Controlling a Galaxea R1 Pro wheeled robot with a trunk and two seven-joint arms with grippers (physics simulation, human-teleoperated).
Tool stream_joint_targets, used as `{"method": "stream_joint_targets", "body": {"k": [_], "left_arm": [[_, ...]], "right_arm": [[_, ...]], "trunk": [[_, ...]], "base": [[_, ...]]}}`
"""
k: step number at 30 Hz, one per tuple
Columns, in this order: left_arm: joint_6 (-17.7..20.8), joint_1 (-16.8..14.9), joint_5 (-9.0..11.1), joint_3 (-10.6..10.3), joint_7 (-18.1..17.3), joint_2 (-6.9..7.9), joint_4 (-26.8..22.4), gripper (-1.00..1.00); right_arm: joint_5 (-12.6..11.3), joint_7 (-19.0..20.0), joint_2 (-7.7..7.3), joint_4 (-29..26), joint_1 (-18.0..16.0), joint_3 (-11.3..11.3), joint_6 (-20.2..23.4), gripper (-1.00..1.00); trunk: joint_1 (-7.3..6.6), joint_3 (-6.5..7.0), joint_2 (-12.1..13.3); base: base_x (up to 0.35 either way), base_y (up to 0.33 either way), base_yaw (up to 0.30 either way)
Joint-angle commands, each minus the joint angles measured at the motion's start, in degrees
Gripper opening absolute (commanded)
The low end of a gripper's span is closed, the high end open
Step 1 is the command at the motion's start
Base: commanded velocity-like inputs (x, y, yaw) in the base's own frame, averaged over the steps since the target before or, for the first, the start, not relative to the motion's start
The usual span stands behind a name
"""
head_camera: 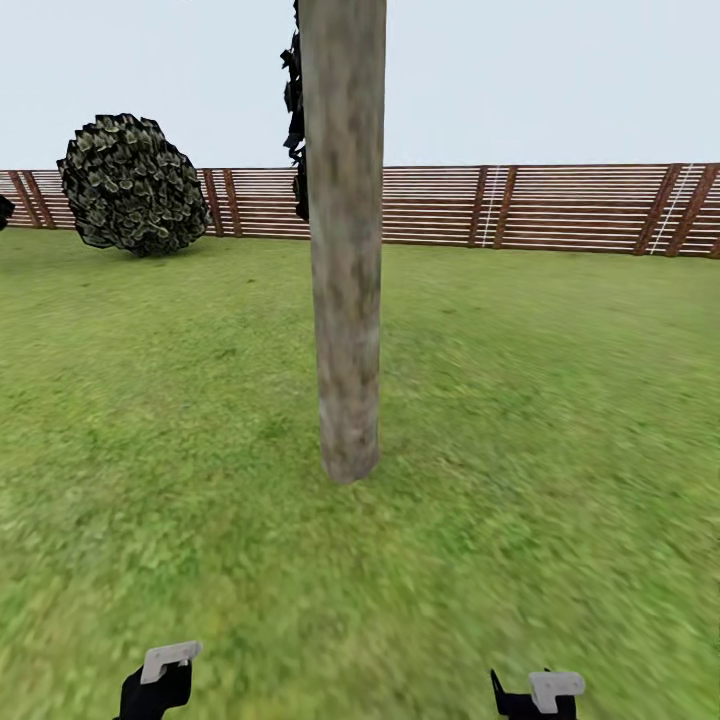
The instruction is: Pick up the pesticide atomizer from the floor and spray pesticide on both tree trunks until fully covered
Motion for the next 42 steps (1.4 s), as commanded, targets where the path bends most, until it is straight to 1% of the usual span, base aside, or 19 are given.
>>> {"method": "stream_joint_targets", "body": {"k": [1,6,8,10,11,12,13,15,16,17,20,21,24,27,33,35,36,37,42], "left_arm": [[-0.1,-0.1,0.0,0.2,-0.2,-0.02,0.0,-1.0],[0.6,-0.8,-0.6,-0.3,-0.5,0.02,-0.5,-1.0],[0.8,-0.9,-1.4,-0.9,-1.8,0.04,-0.7,-1.0],[1.2,-2.0,-7.4,-3.8,-11.1,0.48,-1.2,-1.0],[1.6,-3.1,-9.7,-4.3,-14.3,0.7,-1.4,-1.0],[2.2,-4.4,-12.0,-4.6,-17.3,0.87,-1.6,-1.0],[3.4,-6.4,-15.5,-4.8,-21.6,1.04,-1.9,-1.0],[4.8,-8.3,-18.7,-5.0,-25.7,1.18,-2.1,-1.0],[6.3,-11.2,-24.7,-5.1,-32.7,1.64,-2.2,-1.0],[6.7,-13.2,-29.0,-5.1,-38.6,2.03,-2.2,-1.0],[7.0,-14.8,-33.1,-5.1,-45.8,2.3,-2.3,-1.0],[7.0,-15.3,-35.0,-5.1,-48.9,2.36,-2.3,-1.0],[7.1,-15.7,-38.7,-5.1,-53.2,2.35,-2.3,-1.0],[7.8,-15.9,-42.8,-5.1,-57.2,2.2,-2.3,-1.0],[9.4,-15.9,-44.6,-5.1,-58.8,1.87,-2.3,-1.0],[9.5,-15.9,-45.0,-5.2,-58.9,1.62,-2.3,-1.0],[9.6,-15.8,-47.1,-5.1,-58.9,1.39,-2.2,-1.0],[9.6,-15.8,-47.5,-5.1,-58.9,1.34,-2.2,-1.0],[9.5,-15.8,-48.3,-5.0,-59.0,0.04,-2.3,-1.0]], "right_arm": [[0.1,0.0,-0.01,0.0,0.0,0.0,-0.2,1.0],[0.4,0.4,0.0,-2.5,0.0,0.4,0.1,1.0],[1.6,0.5,0.0,-5.0,0.0,1.3,0.4,1.0],[8.5,1.2,-0.1,-12.0,-0.2,6.0,4.6,1.0],[10.9,2.2,-0.08,-14.0,-0.4,7.3,6.4,1.0],[13.3,4.0,-0.04,-15.9,-0.6,8.4,8.3,1.0],[16.5,8.1,0.02,-18.7,-1.2,9.7,11.0,1.0],[19.0,13.0,0.1,-20.9,-2.2,10.4,13.5,1.0],[21.4,21.4,0.15,-22.8,-5.2,11.0,17.2,1.0],[22.2,27.5,0.16,-23.2,-7.9,11.1,19.0,1.0],[22.7,34.5,0.16,-23.5,-10.3,11.3,19.8,1.0],[24.1,38.8,0.17,-23.6,-11.3,11.3,20.1,1.0],[27.2,42.2,0.28,-23.7,-12.1,11.3,20.2,1.0],[30.1,43.9,1.83,-23.6,-12.5,11.4,20.3,1.0],[30.9,45.0,3.1,-23.3,-12.7,11.4,20.2,1.0],[31.0,47.0,3.4,-23.3,-12.7,11.4,20.2,1.0],[31.0,51.1,4.62,-23.4,-12.7,11.4,20.2,1.0],[31.0,51.5,4.86,-23.5,-12.7,11.5,20.2,-1.0],[31.1,52.3,6.87,-23.5,-12.7,11.5,20.2,-1.0]], "trunk": [[-0.01,-0.05,0.0],[-0.01,-0.05,0.0],[-0.01,-0.05,0.0],[-0.01,-0.05,0.0],[-0.01,-0.05,0.0],[-0.01,-0.05,0.0],[-0.01,-0.05,0.0],[-0.01,-0.05,0.0],[-0.01,-0.05,0.0],[-0.01,-0.05,0.0],[-0.01,-0.05,0.0],[-0.01,-0.05,0.0],[-0.01,-0.05,0.0],[-0.01,-0.05,0.0],[-0.01,-0.05,0.0],[-0.01,-0.05,0.0],[-0.01,-0.05,0.0],[-0.01,-0.05,0.0],[-0.01,-0.05,0.0]], "base": [[0.001,-0.012,0.0],[0.001,-0.004,0.0],[0.0,-0.001,0.0],[0.0,0.0,0.0],[0.0,0.0,0.0],[0.0,0.0,0.0],[0.0,0.0,0.0],[0.0,0.0,0.0],[0.0,0.0,0.0],[0.0,0.0,0.0],[0.0,0.0,0.0],[0.0,0.0,0.0],[0.0,0.0,0.0],[0.0,0.0,0.0],[0.0,0.0,0.0],[0.0,0.0,0.0],[0.0,0.0,0.0],[0.0,0.0,0.0],[0.0,0.0,0.0]]}}
